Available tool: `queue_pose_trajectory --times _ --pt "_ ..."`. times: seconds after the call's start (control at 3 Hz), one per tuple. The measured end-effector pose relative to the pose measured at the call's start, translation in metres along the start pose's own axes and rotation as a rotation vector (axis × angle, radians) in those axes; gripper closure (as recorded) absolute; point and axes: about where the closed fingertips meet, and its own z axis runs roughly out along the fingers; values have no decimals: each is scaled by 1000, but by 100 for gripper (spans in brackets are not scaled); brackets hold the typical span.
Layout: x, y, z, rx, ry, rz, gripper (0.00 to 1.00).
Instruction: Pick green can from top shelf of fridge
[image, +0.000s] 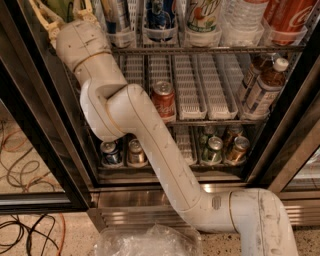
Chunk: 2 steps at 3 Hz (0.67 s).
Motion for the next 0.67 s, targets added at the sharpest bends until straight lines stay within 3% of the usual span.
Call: queue_pose_trajectory --times 0.33,0.67 --pt "-18 4 22 -37 -25 -22 100" --pt "-20 4 22 -37 -31 -20 100"
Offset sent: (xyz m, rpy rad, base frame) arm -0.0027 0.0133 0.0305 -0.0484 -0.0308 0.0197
